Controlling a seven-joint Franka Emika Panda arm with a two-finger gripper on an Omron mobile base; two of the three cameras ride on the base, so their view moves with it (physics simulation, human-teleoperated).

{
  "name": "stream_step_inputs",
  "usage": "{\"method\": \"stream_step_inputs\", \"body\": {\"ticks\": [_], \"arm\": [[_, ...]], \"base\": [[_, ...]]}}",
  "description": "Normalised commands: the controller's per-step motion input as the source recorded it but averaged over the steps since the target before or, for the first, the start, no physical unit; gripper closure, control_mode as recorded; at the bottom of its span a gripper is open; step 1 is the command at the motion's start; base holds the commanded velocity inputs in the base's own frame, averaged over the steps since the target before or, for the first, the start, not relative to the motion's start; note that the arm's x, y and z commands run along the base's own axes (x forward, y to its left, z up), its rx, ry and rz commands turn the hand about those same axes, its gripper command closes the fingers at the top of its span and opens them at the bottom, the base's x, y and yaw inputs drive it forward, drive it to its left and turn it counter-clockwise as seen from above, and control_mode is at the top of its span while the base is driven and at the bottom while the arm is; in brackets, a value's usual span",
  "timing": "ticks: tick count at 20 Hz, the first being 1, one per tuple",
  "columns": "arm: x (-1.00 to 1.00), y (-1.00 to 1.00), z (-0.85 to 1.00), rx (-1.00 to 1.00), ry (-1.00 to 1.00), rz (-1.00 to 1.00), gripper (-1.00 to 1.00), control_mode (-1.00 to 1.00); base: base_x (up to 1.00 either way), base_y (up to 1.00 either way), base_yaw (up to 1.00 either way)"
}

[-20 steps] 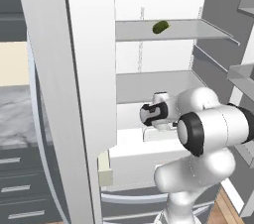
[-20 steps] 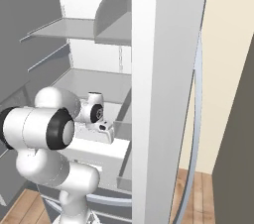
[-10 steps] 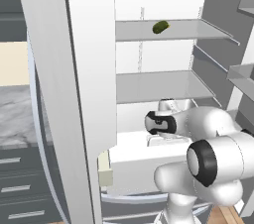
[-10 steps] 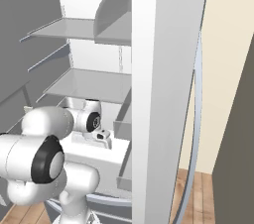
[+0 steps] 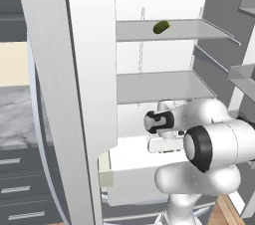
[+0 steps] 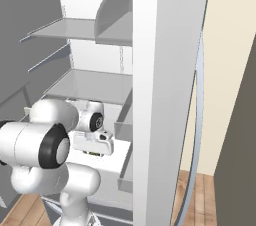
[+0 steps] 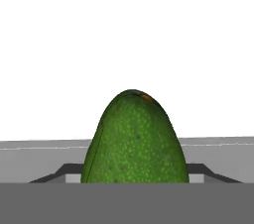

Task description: Place the onion and avocado inside the fridge drawer. Close the drawer after placing the vegetables.

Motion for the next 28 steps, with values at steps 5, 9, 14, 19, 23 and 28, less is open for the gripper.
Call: {"method": "stream_step_inputs", "body": {"ticks": [5, 9, 14, 19, 23, 28], "arm": [[0.09, 0.00, -0.52, 0.03, 0.00, 0.04, 1.00, -1.00], [0.14, 0.00, -0.46, 0.01, 0.00, 0.03, 1.00, -1.00], [0.10, 0.00, -0.37, 0.00, 0.02, 0.02, 1.00, -1.00], [-0.15, -0.01, -0.16, 0.00, -0.01, 0.00, -1.00, -1.00], [0.00, -0.10, 0.01, 0.02, -0.02, 0.00, -1.00, -1.00], [0.01, 0.00, 0.32, 0.00, -0.02, 0.00, -1.00, -1.00]], "base": [[0.00, 0.00, 0.00], [0.00, 0.00, 0.00], [0.00, 0.00, 0.00], [0.00, 0.00, 0.00], [0.00, 0.00, 0.00], [0.00, 0.00, 0.00]]}}
